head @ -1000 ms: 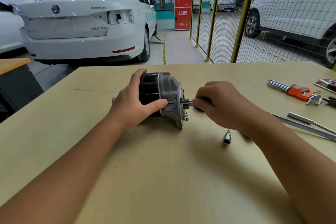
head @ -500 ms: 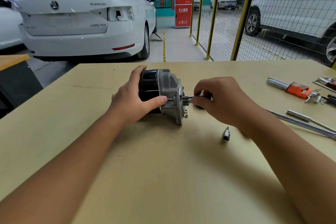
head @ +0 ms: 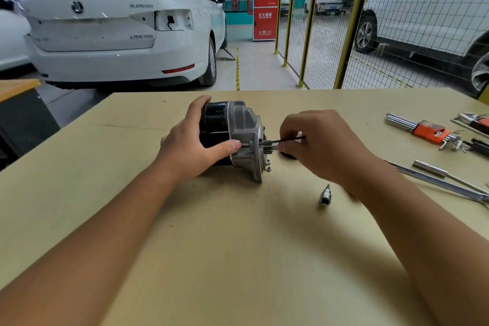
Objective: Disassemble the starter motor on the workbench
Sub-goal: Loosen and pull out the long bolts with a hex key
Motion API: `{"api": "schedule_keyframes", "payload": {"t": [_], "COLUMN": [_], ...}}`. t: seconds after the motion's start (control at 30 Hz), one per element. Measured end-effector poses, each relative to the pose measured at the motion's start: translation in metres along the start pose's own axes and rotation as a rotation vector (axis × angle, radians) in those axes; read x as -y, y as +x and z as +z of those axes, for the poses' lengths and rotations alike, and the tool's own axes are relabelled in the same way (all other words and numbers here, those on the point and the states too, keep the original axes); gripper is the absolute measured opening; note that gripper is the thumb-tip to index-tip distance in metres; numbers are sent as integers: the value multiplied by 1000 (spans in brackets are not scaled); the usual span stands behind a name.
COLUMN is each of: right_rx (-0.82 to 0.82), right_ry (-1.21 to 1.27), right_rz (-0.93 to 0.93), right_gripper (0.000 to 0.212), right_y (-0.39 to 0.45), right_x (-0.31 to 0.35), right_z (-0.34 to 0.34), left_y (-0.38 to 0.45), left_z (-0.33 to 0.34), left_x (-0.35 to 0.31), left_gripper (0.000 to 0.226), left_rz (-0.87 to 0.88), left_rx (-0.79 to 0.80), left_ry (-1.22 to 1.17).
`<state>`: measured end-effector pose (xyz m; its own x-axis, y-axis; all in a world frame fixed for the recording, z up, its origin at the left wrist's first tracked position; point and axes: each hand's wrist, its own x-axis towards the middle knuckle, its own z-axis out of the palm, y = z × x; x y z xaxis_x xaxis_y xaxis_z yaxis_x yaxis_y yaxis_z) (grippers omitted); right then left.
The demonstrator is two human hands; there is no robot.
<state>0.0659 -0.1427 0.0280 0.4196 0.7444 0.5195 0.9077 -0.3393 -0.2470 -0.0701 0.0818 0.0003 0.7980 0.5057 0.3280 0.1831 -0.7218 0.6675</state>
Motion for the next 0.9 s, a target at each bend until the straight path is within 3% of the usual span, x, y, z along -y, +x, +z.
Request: {"api": "schedule_keyframes", "payload": {"t": [0.27,0.5,0.63,0.9], "right_rx": [81,-11,17,4], "right_ry": [54,-92,21,73], "right_rz": [-3,6,31,16], "right_gripper": [20,13,8,20], "right_y": [2,0,1,2], "right_x": [-4,1,0,4], "right_z": [1,0,-2,3], "left_y": [0,0,1,2], "left_z": [0,0,1,1], "left_x": [-1,-1,0,0], "left_gripper": [106,108,108,108], "left_rz": [3,4,6,12], "left_rx": [-3,-1,-4,-8], "left_ry": [-6,-10,-10,-3]}}
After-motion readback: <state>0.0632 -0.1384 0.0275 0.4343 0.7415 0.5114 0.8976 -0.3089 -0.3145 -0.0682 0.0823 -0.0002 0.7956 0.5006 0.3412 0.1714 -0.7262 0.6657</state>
